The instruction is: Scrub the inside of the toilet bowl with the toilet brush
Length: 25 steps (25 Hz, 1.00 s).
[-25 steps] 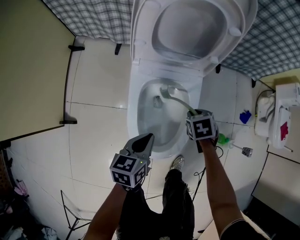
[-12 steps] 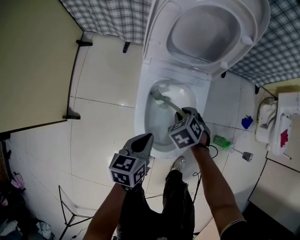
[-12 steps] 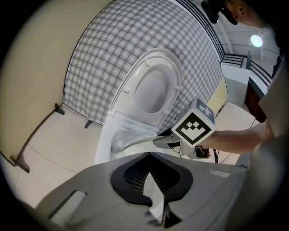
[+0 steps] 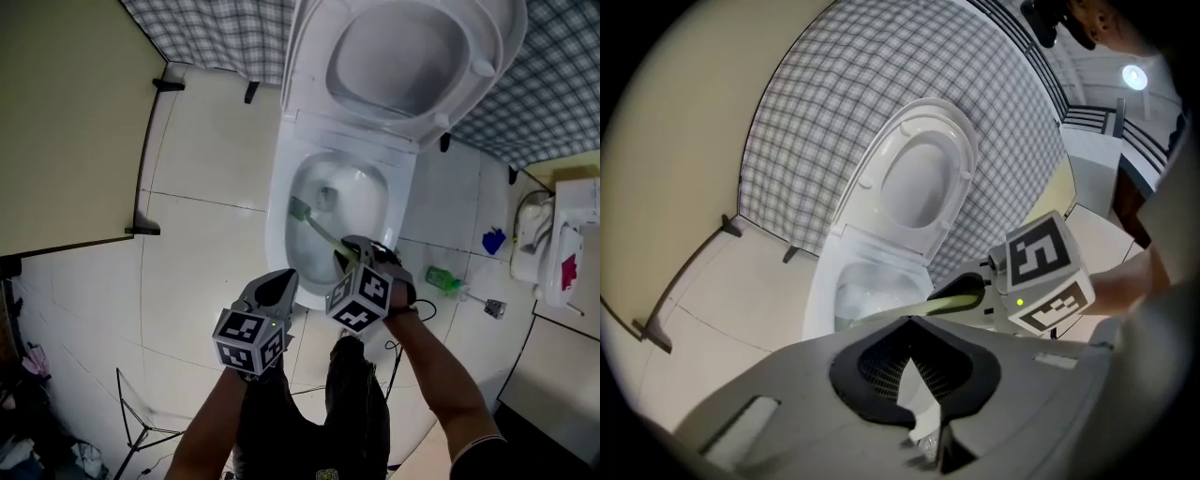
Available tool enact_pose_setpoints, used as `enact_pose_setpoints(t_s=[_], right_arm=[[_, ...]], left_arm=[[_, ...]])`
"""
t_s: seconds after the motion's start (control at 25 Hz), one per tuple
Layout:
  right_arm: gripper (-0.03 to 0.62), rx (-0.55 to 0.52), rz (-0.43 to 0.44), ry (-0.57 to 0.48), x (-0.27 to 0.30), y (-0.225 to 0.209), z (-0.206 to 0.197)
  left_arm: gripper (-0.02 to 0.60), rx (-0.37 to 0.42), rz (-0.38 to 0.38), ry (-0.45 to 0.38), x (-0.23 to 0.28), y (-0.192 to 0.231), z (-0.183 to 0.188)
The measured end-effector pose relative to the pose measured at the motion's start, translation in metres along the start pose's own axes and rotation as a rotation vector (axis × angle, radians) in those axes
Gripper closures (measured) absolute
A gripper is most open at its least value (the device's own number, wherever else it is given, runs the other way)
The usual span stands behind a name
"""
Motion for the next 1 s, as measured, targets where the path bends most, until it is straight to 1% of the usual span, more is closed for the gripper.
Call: enact_pose_setpoints(t_s=[0.16,0.36,0.64,0.8,1.0], right_arm=[[0.490,-0.070,0.049,-0.014,-0.007,0.025,-0.017],[0.490,-0.112,0.129,-0.013,-0.018,0.055,-0.045],[0.490,-0.114,0.202,-0.014,-0.032,0.077,-0.082],[0.490,-0.068,0.223,-0.034,-0.035,0.077,-0.091],[0.490,0.018,0.185,-0.070,-0.022,0.066,-0.074]], left_arm=[[0.572,0.001,0.009,0.005,-0.006,-0.007,-0.010],[0.572,0.009,0.016,0.010,-0.010,-0.017,-0.020],[0.572,0.005,0.020,0.018,-0.012,-0.034,-0.036],[0.572,0.004,0.002,0.024,-0.009,-0.047,-0.045],[0.572,0.005,-0.016,0.033,-0.011,-0.048,-0.048]])
Point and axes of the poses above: the fingertips, and each gripper's own axes: x forward along the fingers, y to its left, z out of its top, the point moved 8 cm from there along -x, backward along the fingers, and after that the axes turned 13 degrees about z, right-handed, at the moved point
